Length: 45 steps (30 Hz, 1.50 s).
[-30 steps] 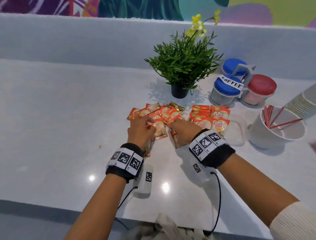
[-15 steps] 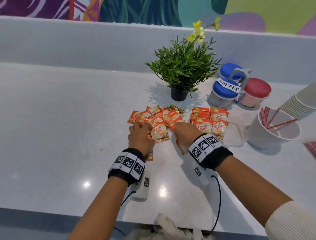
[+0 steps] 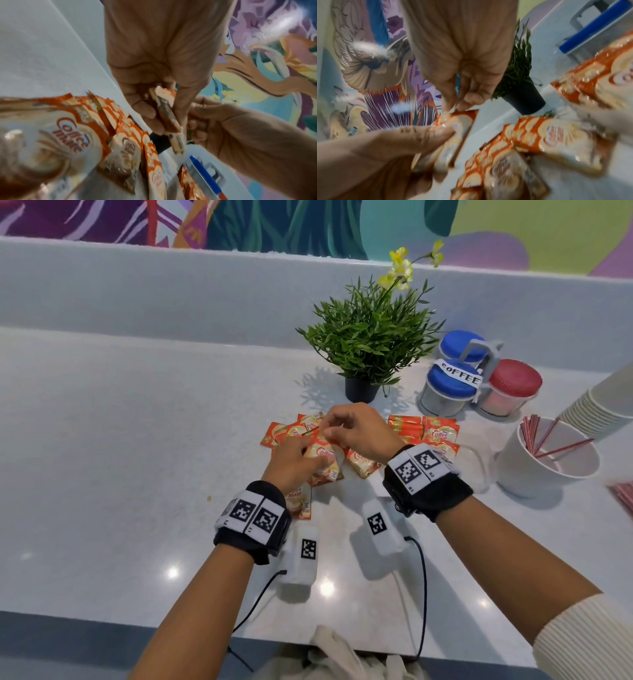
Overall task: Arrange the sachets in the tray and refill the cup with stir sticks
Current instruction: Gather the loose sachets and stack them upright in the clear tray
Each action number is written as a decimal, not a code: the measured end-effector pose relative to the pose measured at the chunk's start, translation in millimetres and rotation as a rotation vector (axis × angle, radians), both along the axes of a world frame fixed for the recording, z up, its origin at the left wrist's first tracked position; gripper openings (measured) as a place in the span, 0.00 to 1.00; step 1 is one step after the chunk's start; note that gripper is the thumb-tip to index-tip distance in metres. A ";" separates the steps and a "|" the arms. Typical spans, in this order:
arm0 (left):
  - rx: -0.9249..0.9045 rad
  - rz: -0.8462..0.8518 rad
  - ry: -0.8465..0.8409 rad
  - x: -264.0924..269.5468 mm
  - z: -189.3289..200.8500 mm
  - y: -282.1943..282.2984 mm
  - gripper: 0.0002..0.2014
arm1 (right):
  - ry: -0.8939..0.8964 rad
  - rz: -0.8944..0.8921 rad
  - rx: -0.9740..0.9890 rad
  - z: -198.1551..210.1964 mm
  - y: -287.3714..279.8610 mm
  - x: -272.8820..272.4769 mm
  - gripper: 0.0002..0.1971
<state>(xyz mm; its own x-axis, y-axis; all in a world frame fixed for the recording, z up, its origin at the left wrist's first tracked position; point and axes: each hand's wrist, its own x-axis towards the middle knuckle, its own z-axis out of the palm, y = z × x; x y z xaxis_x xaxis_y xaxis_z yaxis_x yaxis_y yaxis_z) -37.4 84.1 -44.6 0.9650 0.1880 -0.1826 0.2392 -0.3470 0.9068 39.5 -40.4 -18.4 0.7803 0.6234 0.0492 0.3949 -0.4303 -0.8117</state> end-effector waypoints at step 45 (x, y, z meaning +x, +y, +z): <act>-0.089 0.251 -0.145 -17.0 -11.7 36.7 0.09 | 0.549 -0.222 0.258 -15.8 22.6 -25.4 0.05</act>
<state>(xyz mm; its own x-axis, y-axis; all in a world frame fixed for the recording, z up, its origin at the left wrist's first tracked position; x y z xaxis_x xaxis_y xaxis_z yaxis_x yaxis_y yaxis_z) -54.4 120.8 -56.3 0.9078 0.4129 -0.0732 0.1734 -0.2107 0.9620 14.1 -17.8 -34.3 0.8437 0.4659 -0.2668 -0.1830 -0.2176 -0.9587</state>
